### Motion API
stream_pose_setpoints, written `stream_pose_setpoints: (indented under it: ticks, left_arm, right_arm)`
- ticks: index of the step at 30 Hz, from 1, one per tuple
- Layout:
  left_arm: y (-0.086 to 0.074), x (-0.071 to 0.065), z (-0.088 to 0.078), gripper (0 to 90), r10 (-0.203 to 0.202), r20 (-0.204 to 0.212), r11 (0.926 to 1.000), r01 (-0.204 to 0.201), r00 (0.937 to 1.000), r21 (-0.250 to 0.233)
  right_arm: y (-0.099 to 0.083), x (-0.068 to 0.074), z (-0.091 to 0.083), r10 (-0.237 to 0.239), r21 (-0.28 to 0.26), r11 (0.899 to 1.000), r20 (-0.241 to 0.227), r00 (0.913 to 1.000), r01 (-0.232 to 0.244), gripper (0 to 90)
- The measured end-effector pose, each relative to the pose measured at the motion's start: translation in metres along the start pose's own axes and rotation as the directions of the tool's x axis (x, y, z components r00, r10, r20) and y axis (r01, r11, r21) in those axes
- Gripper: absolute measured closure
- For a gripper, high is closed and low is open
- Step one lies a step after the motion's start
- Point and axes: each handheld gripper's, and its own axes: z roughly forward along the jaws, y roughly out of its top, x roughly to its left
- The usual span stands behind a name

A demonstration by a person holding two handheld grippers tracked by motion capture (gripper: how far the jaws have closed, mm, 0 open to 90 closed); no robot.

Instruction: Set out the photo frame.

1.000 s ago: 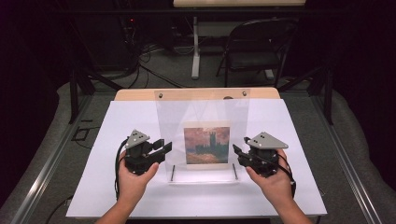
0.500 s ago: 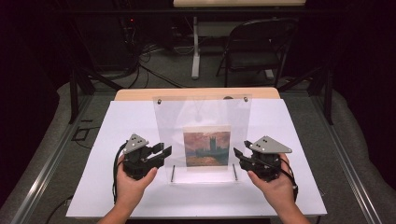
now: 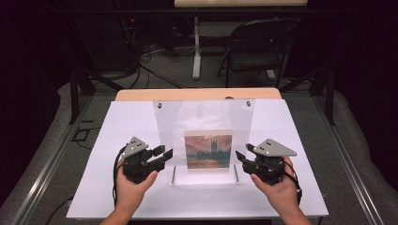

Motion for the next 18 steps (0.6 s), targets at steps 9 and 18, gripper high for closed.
stream_pose_setpoints:
  ticks: [9, 18]
  left_arm:
    - [-0.0001, -0.0009, 0.0039, 56.0, 0.005, 0.003, 1.0, -0.005, 1.0, 0.009]
    - [-0.0038, 0.0018, 0.0064, 44.3, 0.003, 0.019, 0.9999, -0.002, 0.9998, -0.012]
  right_arm:
    - [-0.0005, -0.0022, 0.0007, 0.02, -0.01, 1.0, -0.016, 0.9997, -0.02, 54.8]
    - [-0.0006, -0.0011, 0.0015, 0.025, -0.016, 1.0, -0.029, 0.9993, -0.026, 47.4]
